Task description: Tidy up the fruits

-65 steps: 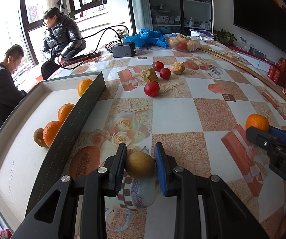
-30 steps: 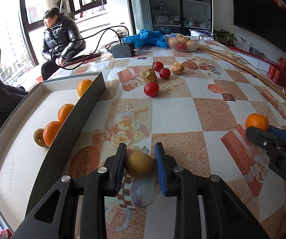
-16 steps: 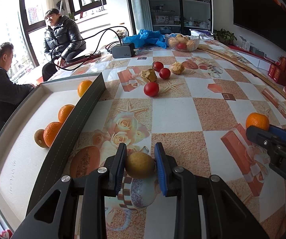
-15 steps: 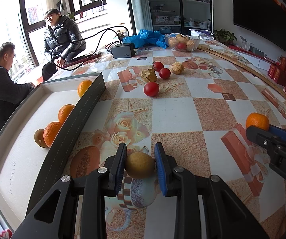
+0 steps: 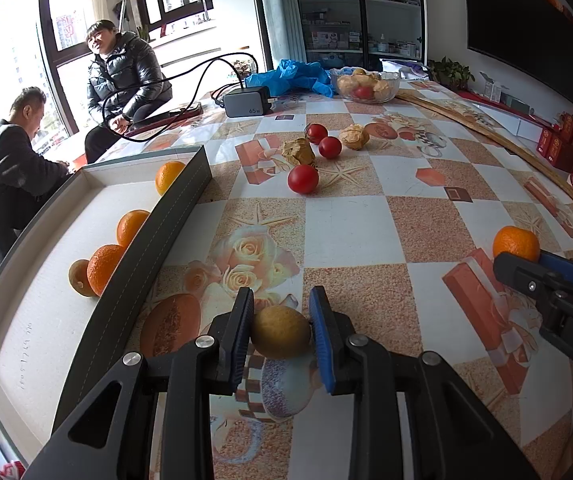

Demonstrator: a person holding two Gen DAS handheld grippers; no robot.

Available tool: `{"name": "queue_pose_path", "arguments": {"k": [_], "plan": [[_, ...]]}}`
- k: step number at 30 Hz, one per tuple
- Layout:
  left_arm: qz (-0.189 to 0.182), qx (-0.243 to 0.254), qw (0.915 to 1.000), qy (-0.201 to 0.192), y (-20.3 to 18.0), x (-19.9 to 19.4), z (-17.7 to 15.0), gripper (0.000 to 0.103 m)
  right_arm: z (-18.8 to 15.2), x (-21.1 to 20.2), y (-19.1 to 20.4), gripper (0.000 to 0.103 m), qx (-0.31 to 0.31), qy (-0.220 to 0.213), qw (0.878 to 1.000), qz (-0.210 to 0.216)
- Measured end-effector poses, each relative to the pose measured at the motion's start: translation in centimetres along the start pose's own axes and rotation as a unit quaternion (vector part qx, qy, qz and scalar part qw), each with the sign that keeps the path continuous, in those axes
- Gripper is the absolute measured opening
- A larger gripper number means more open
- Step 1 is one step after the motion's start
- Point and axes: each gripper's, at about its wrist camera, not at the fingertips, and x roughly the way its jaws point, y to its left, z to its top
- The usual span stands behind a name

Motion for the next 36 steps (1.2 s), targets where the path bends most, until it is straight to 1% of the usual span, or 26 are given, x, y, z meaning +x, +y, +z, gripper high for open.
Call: {"name": "queue_pose_path", "arguments": {"k": [23,28,34,36], "plan": [[-0.004,-0.003,1.0000,0.001,0.0,0.0,0.0,0.031,0.0,0.0,0.0,0.038,0.001,0.001,1.000,0.002],[-0.026,-0.021,0.9994,0.007,0.9,0.0,0.1,0.032,0.1,0.1,-0.4,0.039,0.004,0.011,1.000,0.009],[-0.072,-0.046,0.9960,0.027,2.5,-0.8,0.3,0.032,1.0,0.0,-0.4,0.039,0.011,0.034,0.999,0.007],[-0.081,-0.056,0.9948,0.025,3.3,-1.5,0.4,0.032,1.7,-0.2,-0.3,0.039,0.013,0.038,0.999,0.010]]}}
